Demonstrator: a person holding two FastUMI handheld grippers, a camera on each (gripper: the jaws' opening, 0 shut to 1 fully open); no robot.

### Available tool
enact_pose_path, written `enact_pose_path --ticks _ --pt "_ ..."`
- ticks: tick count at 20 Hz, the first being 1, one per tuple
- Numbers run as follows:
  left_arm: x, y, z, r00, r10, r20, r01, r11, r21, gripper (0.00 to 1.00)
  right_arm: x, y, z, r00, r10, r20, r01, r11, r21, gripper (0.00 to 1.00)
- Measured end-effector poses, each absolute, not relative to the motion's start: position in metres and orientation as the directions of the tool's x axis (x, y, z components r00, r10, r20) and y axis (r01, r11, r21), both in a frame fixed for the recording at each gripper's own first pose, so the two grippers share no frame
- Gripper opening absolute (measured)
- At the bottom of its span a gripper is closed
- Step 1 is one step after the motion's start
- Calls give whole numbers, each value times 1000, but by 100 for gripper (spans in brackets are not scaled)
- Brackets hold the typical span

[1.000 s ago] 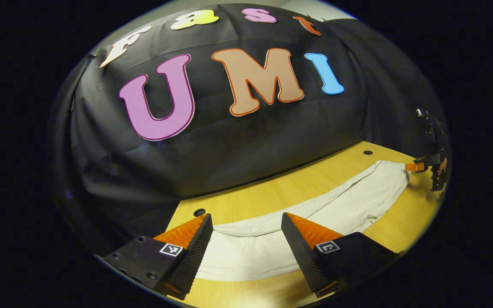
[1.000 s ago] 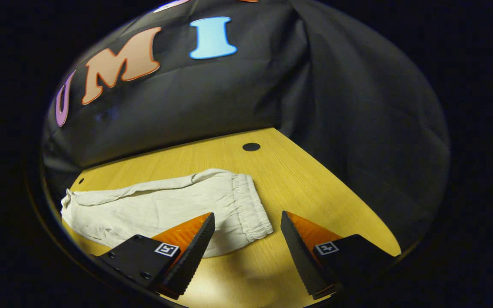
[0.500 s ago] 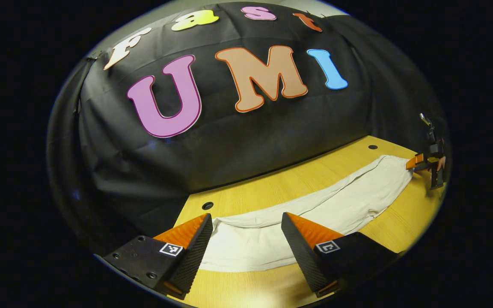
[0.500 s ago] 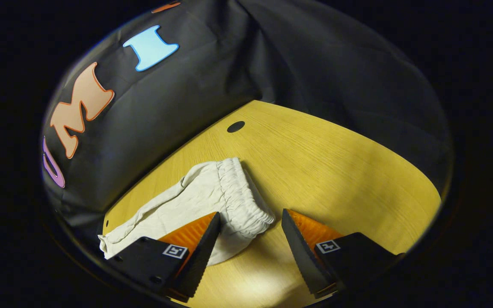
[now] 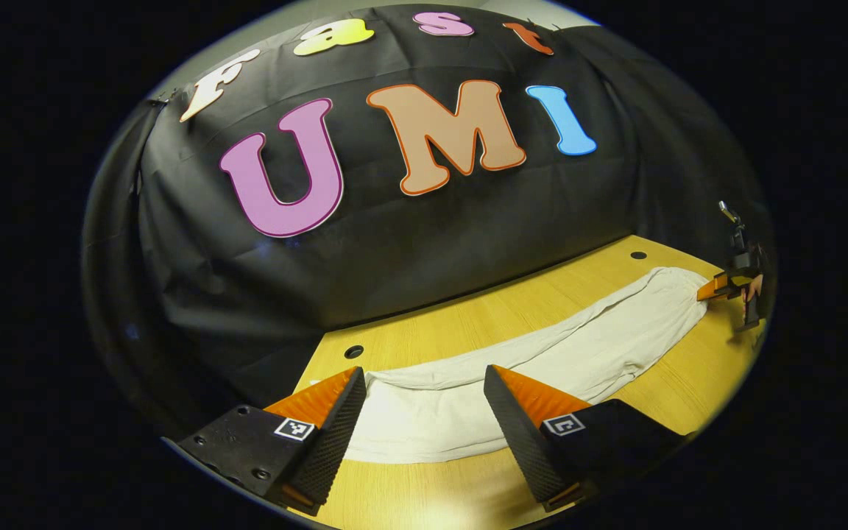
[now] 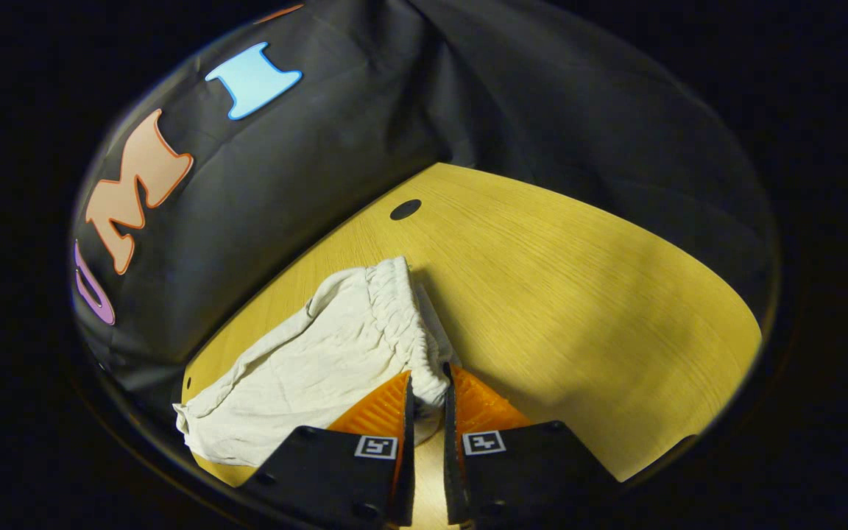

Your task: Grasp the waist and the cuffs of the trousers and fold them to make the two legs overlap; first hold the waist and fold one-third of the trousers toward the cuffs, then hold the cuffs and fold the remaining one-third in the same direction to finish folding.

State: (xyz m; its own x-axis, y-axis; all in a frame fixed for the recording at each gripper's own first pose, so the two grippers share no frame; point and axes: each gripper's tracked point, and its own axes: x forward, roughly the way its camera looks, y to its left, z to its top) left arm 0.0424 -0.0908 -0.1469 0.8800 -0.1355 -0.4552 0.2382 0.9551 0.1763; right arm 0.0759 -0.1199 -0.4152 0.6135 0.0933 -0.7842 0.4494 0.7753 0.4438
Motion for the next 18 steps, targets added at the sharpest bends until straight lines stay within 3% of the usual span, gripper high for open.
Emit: enact_pose_path --ticks 10,18 --pt "53 -91 -143 889 -174 -424 257 956 145 96 84 -195 -389 615 -30 -788 532 753 387 18" --pt "61 -54 -155 884 -174 -434 244 963 111 96 111 -138 -310 728 7 -686 396 812 429 18"
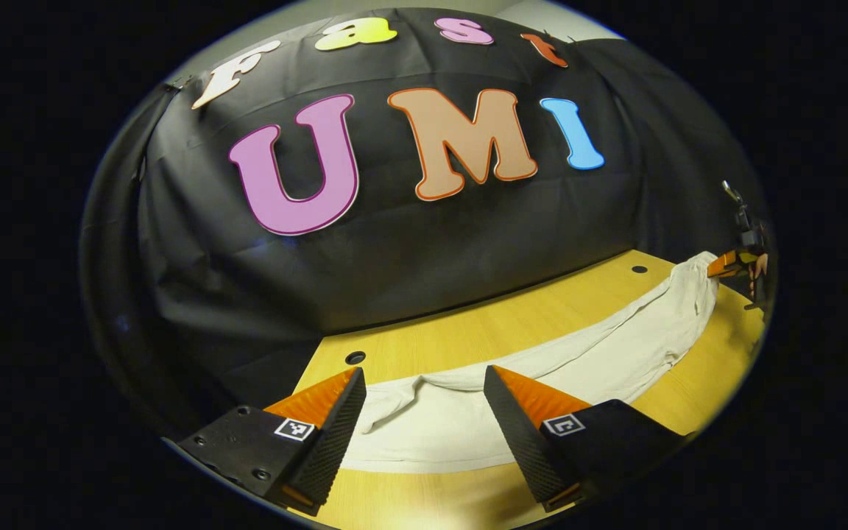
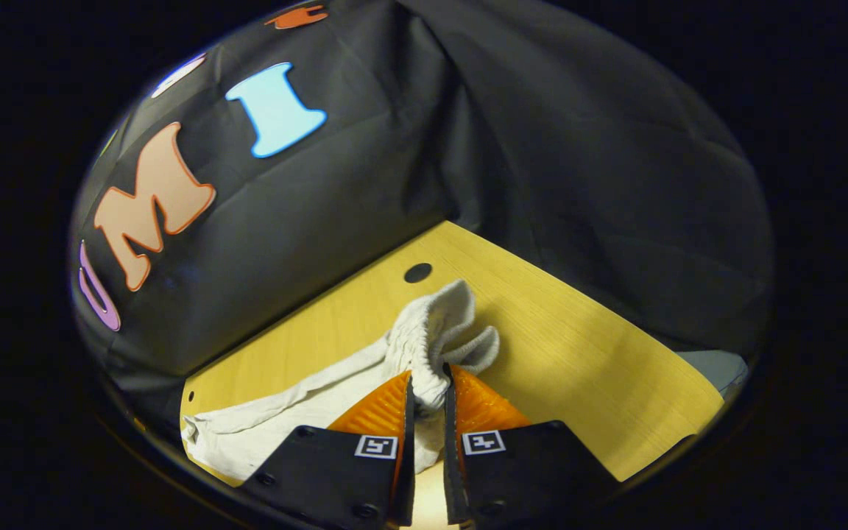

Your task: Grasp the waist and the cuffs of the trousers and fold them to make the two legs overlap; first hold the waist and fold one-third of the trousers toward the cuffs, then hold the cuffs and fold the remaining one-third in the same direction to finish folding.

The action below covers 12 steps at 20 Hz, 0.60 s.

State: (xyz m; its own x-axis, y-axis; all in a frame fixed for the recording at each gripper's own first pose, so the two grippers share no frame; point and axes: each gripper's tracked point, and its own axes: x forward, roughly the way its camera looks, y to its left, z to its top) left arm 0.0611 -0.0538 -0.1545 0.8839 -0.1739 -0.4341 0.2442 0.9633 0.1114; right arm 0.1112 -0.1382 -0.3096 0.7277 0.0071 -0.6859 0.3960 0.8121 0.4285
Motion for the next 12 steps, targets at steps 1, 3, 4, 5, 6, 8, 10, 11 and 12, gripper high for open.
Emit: enact_pose_path --ticks 1,3,4,5,6,8,10,11,12 --pt "61 -50 -154 885 -177 -430 243 965 101 96 114 -130 -297 743 20 -669 367 824 432 18" --pt "61 -41 -155 887 -177 -427 235 968 87 96 125 -103 -277 762 51 -645 313 844 436 18" --pt "61 -35 -158 885 -174 -431 231 970 82 96 131 -90 -268 770 65 -635 290 851 438 18" --pt "61 -30 -161 884 -171 -435 225 971 76 96 134 -78 -259 776 75 -627 272 857 439 18" --pt "60 -23 -164 883 -167 -439 220 973 71 96 138 -67 -251 785 84 -614 249 864 437 18" --pt "61 -13 -168 881 -160 -444 209 976 62 96 143 -46 -237 795 107 -597 204 881 428 18" --pt "60 -3 -172 881 -156 -446 199 979 51 96 149 -21 -224 801 138 -583 159 889 429 18" --pt "60 1 -173 881 -155 -448 195 980 44 96 152 -10 -221 801 151 -579 140 893 427 18" --pt "60 6 -175 879 -153 -451 191 981 40 96 155 1 -215 804 164 -571 121 896 427 18"
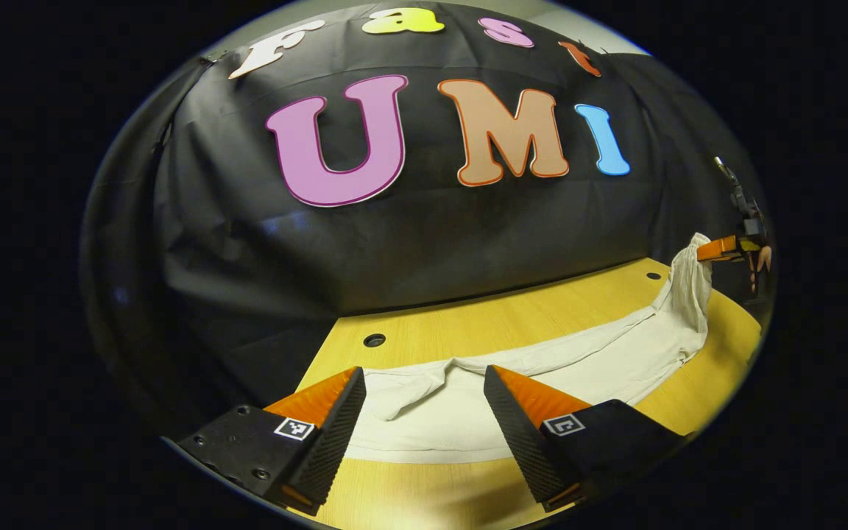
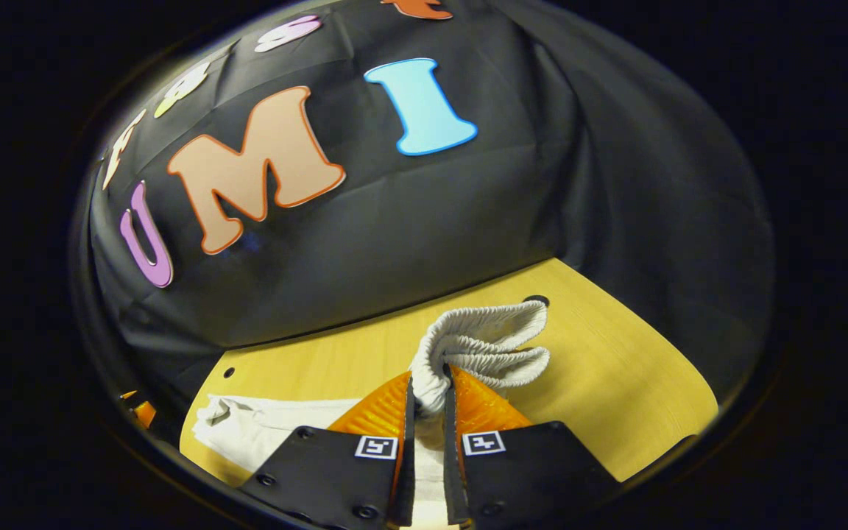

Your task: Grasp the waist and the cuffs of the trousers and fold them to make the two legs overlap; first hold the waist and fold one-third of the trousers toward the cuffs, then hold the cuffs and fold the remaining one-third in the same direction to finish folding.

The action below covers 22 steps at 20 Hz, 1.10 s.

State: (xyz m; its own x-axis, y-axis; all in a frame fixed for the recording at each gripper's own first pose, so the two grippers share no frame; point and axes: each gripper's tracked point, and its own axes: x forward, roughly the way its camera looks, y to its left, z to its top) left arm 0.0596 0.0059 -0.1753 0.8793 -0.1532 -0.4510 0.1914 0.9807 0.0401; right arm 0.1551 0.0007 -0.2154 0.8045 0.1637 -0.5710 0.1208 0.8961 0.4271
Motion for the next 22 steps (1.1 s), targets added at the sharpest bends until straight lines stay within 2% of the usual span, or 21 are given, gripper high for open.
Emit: enact_pose_path --ticks 5,16,19,22 --pt "57 29 -183 876 -146 -460 175 984 21 96 160 50 -195 808 220 -547 54 896 441 18" --pt "43 95 -192 870 -104 -481 149 987 58 96 151 174 -190 774 357 -523 -82 875 477 18" --pt "36 111 -196 865 -96 -493 143 988 60 96 141 214 -195 749 410 -520 -132 862 490 18" --pt "28 122 -204 856 -96 -508 147 987 61 96 123 243 -222 692 444 -569 -195 874 446 18"
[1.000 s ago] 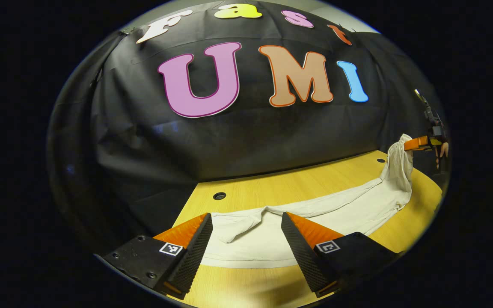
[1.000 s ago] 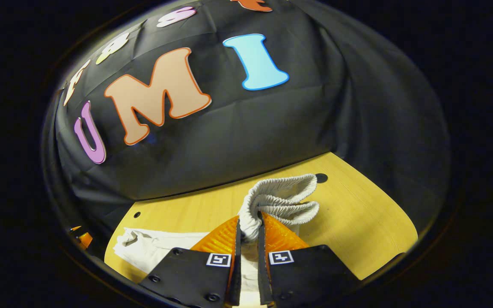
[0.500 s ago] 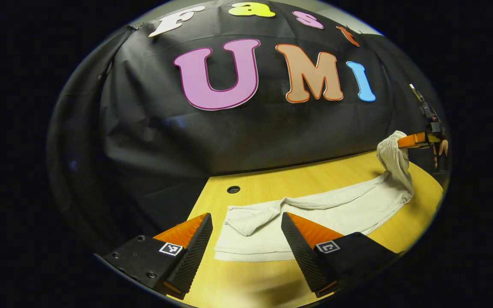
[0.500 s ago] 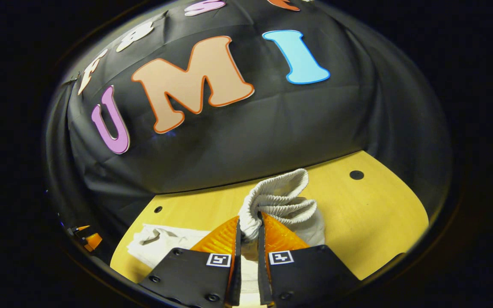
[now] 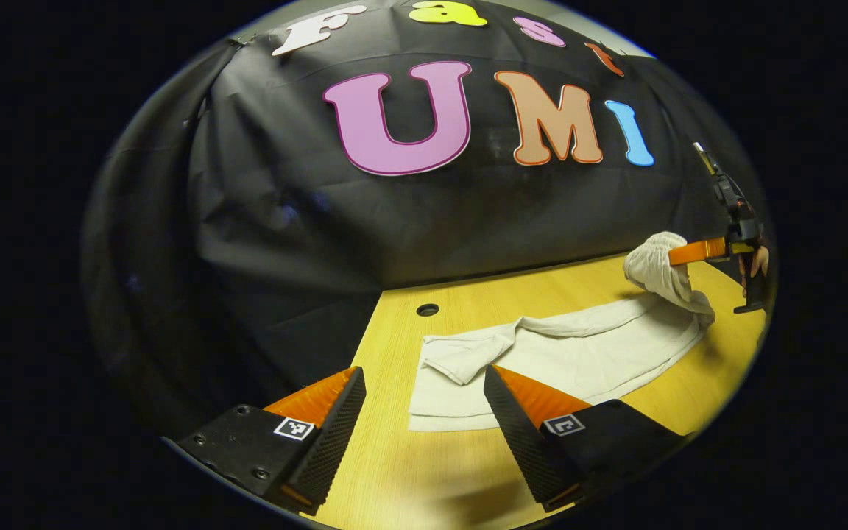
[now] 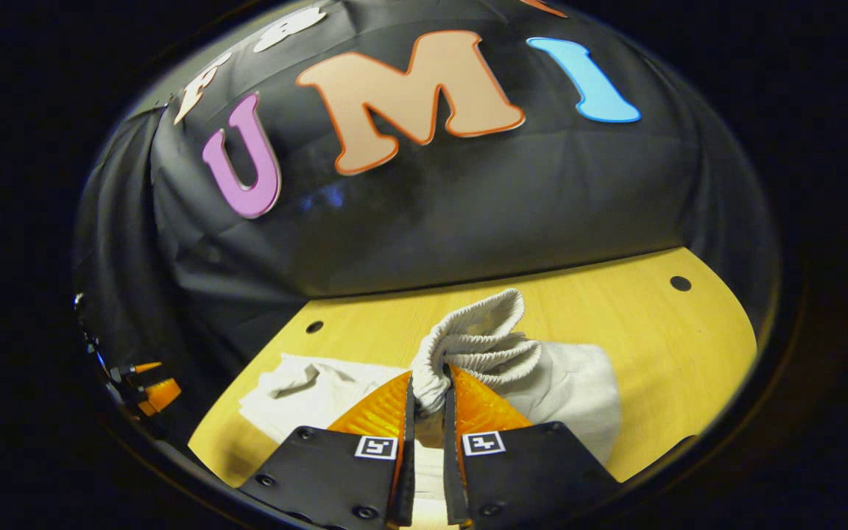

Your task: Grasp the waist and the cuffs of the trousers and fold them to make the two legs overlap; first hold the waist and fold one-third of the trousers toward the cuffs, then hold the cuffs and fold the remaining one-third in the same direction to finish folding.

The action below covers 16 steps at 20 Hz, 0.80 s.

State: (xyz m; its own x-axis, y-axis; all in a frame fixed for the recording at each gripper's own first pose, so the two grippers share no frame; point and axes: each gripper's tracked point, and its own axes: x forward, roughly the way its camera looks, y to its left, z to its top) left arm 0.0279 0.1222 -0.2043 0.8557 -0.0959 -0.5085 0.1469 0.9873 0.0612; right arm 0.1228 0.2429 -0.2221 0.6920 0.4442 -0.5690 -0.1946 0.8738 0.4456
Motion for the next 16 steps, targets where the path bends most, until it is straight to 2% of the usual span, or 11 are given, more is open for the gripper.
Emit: enact_pose_path --ticks 6,7,8,10,13,14,15,16 --pt "15 139 -224 841 -108 -530 157 986 49 96 74 289 -287 571 450 -686 -269 893 361 19" --pt "13 140 -226 840 -111 -531 159 986 46 96 61 293 -292 551 461 -696 -286 887 361 25" --pt "12 141 -229 838 -115 -533 161 986 40 96 54 300 -291 522 494 -696 -311 869 384 25" --pt "14 141 -234 834 -127 -536 166 986 24 96 34 314 -286 485 542 -687 -353 840 413 41" --pt "23 139 -247 824 -153 -546 171 985 -17 96 27 317 -285 513 520 -683 -379 851 363 99" --pt "27 138 -253 818 -163 -551 171 985 -36 97 26 316 -284 520 510 -686 -375 857 353 92" --pt "30 135 -259 812 -175 -557 172 983 -59 96 23 315 -284 524 503 -688 -368 862 350 91" --pt "34 134 -266 805 -186 -564 170 982 -82 97 23 313 -283 529 495 -689 -357 867 348 96"
